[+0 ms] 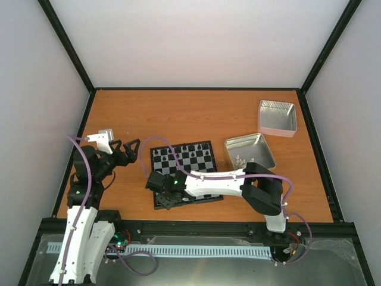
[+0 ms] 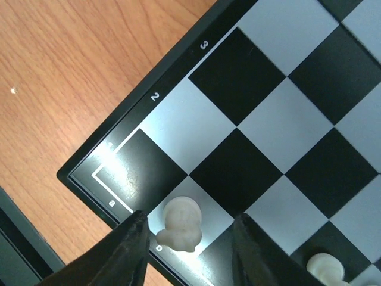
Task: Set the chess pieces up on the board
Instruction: Place the chess piece on the chessboard, then pick up the chess piece from the storage box.
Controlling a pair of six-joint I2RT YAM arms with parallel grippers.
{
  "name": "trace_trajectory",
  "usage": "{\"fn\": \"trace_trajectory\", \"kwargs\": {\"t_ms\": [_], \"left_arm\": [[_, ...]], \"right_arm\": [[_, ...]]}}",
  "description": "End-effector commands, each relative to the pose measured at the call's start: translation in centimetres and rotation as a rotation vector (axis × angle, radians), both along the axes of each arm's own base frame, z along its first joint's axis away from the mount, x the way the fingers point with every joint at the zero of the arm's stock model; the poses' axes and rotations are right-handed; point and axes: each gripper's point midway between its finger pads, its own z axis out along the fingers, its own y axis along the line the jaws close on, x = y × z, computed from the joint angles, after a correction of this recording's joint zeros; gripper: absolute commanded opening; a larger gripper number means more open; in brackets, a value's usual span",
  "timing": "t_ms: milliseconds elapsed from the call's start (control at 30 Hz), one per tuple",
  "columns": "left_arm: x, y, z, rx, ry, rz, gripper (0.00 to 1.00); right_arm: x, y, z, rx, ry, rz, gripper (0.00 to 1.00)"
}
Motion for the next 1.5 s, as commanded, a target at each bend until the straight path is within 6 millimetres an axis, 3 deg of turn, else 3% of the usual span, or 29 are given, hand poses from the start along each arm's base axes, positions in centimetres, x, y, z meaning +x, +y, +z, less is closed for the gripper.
{"fn": "trace_trajectory", "kwargs": {"t_ms": [0,167,300,433,533,667,900,1100,1467], "left_arm": [[-0.1,0.7,0.9,0.011,-0.021,0.047,1.00],[0.1,2.3,0.7,0.027,-0.001,0.143,1.00],[0.2,3.3,0.3,0.035,0.018,0.207,1.00],[0.3,3.2,0.1,0.035,0.027,0.199,1.00],[0.4,3.0,0.1,0.034,0.027,0.184,1.00],[0.4,2.7,0.0,0.032,0.028,0.169,1.00],[0.5,2.5,0.0,0.031,0.032,0.156,1.00],[0.5,2.5,0.0,0.031,0.027,0.158,1.00],[0.5,2.6,0.0,0.031,0.029,0.161,1.00]], "right_arm": [[0.7,0.8,4.1,0.100,-0.059,-0.019,0.41],[2.4,0.1,7.1,0.209,-0.077,-0.089,0.45],[5.9,-2.8,8.7,0.261,-0.125,-0.239,0.45],[11.0,-9.4,9.0,0.232,-0.182,-0.488,0.45],[14.6,-16.4,9.2,0.204,-0.222,-0.711,0.44],[17.6,-25.9,8.6,0.164,-0.246,-0.969,0.45],[18.1,-33.8,5.1,0.067,-0.156,-1.130,0.37],[18.0,-36.9,2.9,0.010,-0.123,-1.193,0.34],[19.3,-36.4,-0.3,0.010,-0.053,-1.148,0.31]]}}
